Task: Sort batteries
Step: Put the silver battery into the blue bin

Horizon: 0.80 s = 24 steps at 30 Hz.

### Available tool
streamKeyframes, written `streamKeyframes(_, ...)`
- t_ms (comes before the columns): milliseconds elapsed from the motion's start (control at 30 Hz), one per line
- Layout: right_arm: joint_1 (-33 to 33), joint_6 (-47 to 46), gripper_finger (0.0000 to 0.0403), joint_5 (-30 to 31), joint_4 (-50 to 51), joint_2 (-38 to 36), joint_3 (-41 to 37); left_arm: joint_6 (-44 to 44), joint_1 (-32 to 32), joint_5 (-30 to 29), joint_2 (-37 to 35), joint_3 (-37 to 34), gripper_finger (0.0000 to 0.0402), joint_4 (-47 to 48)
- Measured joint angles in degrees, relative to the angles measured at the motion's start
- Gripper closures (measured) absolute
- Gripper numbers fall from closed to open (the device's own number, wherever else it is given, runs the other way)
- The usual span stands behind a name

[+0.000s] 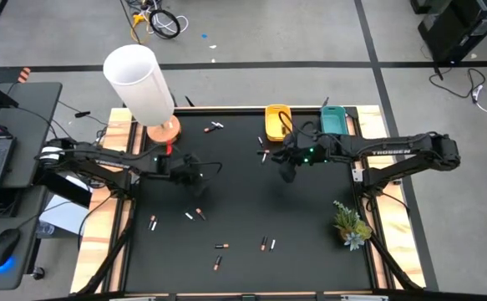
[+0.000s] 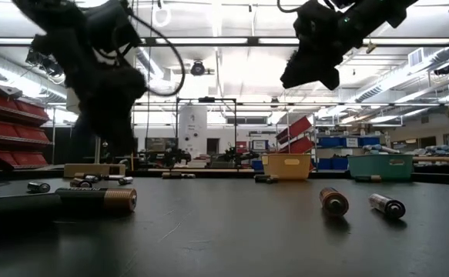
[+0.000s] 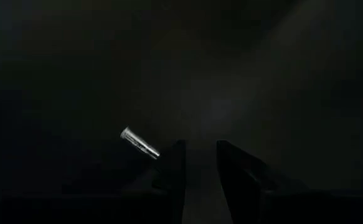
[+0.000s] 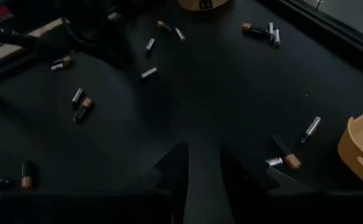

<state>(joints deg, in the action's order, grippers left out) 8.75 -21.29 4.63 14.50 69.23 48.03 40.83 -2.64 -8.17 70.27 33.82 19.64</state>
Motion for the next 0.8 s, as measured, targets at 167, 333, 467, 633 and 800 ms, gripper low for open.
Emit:
streamKeyframes(167,0.32,2.16,0.0302,0.33,-0.36,0.0,1.18,10.29,-0.14,-2.5,-0.08,-1.05,0.03,1.13)
streamKeyframes(333,0.31,3.49,0.0302,1.02,-1.53,0.02,1.42,13.94,-0.53,-1.42,-0.07,-0.5,0.03,2.02)
streamKeyframes(467,0.32,5.7,0.0302,1.19,-1.55,0.01,0.9,16.46,-0.73,2.01,-0.06,-0.52,0.03,1.48)
streamKeyframes(633,1.45,8.32,0.0302,1.9,-3.56,0.04,-3.63,16.6,-0.71,6.1,-0.06,-0.52,0.03,-1.38)
streamKeyframes(800,1.58,11.64,0.029,-0.14,-4.06,0.04,-7.49,16.18,-0.73,3.48,-0.06,-0.52,0.03,-2.44)
